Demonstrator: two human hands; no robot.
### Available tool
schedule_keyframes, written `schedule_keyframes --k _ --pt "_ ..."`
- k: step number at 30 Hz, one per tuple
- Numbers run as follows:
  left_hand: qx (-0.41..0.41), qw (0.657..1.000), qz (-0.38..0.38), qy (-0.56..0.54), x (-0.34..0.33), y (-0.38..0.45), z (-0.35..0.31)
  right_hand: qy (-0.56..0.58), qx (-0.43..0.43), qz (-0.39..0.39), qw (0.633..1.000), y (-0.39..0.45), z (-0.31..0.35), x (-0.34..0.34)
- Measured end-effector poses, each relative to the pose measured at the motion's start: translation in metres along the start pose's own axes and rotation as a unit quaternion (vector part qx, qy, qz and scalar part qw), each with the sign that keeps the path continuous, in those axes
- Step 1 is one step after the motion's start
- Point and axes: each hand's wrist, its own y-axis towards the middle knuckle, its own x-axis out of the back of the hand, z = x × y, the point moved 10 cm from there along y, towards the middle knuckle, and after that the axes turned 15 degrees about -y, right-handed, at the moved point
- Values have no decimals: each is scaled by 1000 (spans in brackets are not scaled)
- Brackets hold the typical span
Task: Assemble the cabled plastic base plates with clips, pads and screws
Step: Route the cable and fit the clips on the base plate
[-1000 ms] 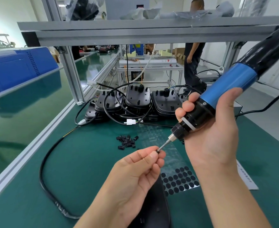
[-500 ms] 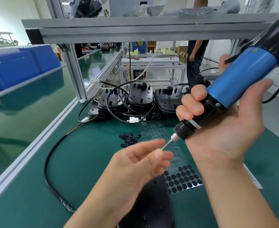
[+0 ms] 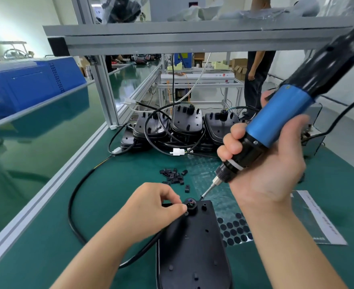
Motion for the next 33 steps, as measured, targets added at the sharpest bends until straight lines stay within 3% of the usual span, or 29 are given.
schedule_keyframes --k 7,21,33 --pt "-24 998 32 37 2 18 -1 -36 -21 40 998 0 -26 -18" --pt "33 994 15 -104 3 25 24 -146 -9 82 986 0 -54 -46" --pt "92 976 43 -192 -4 30 40 -190 -7 142 971 -2 -63 -65"
